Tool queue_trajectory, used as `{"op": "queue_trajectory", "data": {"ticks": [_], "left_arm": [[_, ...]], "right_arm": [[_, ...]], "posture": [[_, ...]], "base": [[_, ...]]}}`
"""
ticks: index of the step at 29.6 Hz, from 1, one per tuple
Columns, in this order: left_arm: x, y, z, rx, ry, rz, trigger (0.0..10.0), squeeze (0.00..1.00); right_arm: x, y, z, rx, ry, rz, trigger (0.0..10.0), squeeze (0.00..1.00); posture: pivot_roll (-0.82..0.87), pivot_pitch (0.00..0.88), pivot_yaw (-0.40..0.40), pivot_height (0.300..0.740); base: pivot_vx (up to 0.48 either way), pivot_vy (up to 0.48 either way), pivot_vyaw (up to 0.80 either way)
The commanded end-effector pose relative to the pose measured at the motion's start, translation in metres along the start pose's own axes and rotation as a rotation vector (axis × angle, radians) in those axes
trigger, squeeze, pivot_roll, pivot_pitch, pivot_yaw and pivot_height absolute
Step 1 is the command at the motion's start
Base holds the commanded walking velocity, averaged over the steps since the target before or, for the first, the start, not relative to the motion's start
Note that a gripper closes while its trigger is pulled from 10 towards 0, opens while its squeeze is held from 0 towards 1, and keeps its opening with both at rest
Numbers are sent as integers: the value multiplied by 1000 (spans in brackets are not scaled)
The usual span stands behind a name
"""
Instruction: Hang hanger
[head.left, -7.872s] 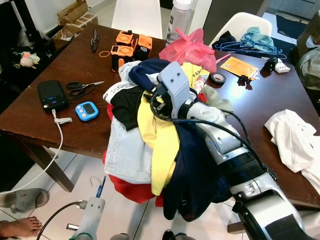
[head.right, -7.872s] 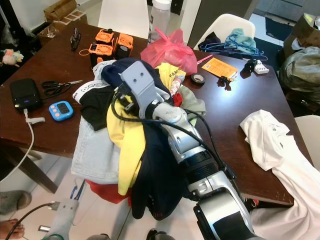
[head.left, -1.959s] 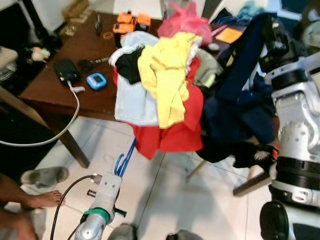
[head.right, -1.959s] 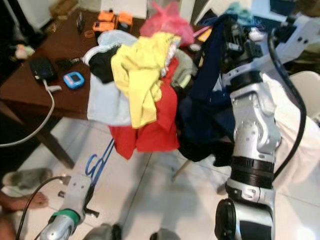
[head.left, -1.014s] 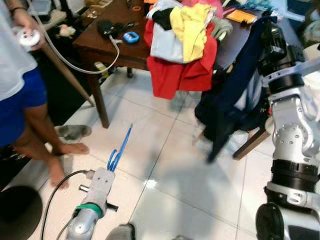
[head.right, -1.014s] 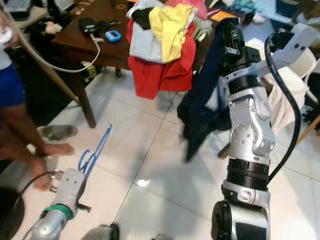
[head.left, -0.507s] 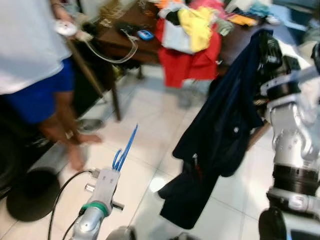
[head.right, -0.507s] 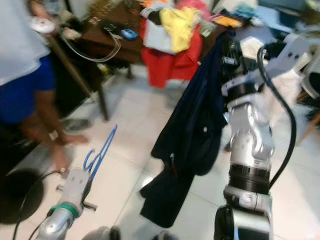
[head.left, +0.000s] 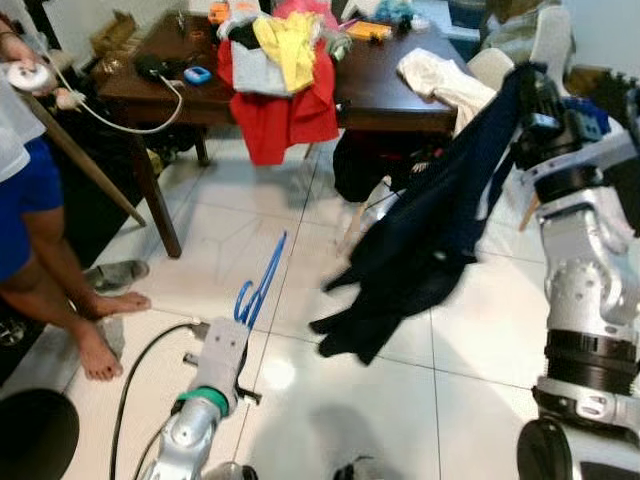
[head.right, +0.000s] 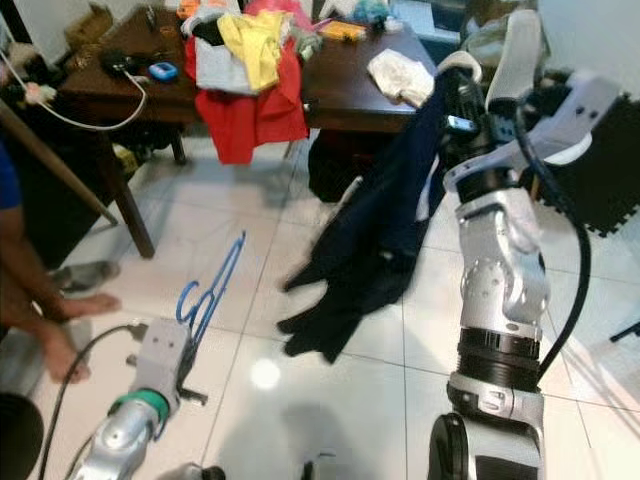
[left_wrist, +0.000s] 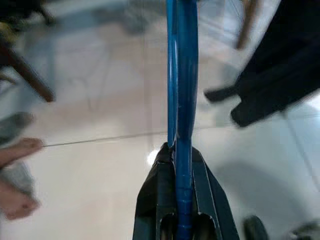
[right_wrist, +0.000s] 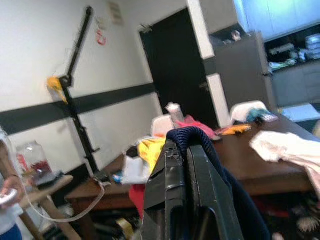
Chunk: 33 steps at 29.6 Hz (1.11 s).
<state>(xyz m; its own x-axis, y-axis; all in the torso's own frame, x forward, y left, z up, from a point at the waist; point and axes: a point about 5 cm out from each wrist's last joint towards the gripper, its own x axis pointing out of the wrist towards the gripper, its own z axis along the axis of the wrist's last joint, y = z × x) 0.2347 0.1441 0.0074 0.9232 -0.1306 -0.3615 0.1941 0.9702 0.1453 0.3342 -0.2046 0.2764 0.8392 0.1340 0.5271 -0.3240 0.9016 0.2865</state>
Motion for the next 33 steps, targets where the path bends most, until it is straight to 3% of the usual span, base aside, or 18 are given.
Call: {"op": "queue_trajectory", "data": {"ticks": [1, 16, 23, 33], "left_arm": [[1, -1, 1, 10, -1, -9, 10000, 0], [-1, -1, -1, 12, 19, -9, 10000, 0], [-2, -1, 3, 33, -5, -6, 10000, 0], [-5, -2, 21, 82, -84, -33, 10000, 0]], "right_arm": [[-1, -2, 7, -19, -29, -5, 10000, 0], [-6, -4, -3, -19, 9, -15, 10000, 0], [-31, -10, -52, -67, 179, -32, 10000, 0], [-34, -10, -60, -71, 207, -26, 10000, 0]], "posture": [[28, 21, -21, 740], [31, 31, -23, 740], [41, 40, -25, 740], [51, 45, -23, 740]], "base": [[0, 0, -756], [0, 0, -756], [0, 0, -756], [0, 0, -756]]}}
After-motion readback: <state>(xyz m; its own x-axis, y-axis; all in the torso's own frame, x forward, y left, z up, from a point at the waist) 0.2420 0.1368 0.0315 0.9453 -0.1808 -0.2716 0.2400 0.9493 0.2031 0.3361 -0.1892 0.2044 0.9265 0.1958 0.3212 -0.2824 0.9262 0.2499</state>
